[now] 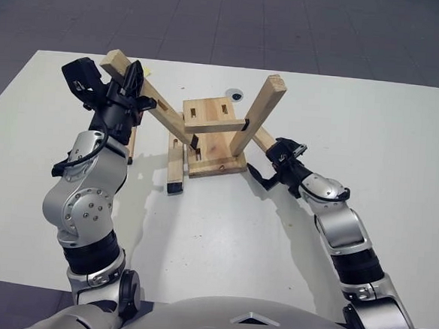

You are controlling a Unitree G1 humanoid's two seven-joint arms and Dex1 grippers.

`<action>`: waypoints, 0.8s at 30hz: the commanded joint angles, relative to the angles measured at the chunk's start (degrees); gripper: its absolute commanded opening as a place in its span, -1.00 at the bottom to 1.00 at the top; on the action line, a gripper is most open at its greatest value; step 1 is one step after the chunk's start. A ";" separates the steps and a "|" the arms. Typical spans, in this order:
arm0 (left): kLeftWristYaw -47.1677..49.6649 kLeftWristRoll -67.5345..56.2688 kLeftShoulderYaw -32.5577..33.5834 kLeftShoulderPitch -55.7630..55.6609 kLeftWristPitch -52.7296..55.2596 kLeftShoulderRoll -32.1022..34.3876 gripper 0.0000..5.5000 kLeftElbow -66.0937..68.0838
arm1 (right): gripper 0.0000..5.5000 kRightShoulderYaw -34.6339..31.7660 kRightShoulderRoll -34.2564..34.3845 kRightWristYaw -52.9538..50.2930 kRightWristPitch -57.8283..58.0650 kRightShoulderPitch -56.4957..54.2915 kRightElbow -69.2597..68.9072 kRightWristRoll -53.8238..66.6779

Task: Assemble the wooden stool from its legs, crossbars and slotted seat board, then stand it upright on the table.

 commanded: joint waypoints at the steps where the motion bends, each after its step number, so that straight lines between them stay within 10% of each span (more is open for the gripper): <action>1: 2.45 -1.66 0.75 -0.36 1.77 -0.86 -0.62 -1.40 | 0.96 0.18 1.14 -0.55 1.56 1.30 -1.57 0.35; 24: 5.74 2.69 -1.47 8.84 -3.48 -5.55 -0.62 -2.47 | 0.96 -1.54 2.00 -1.39 2.02 1.24 -0.29 0.36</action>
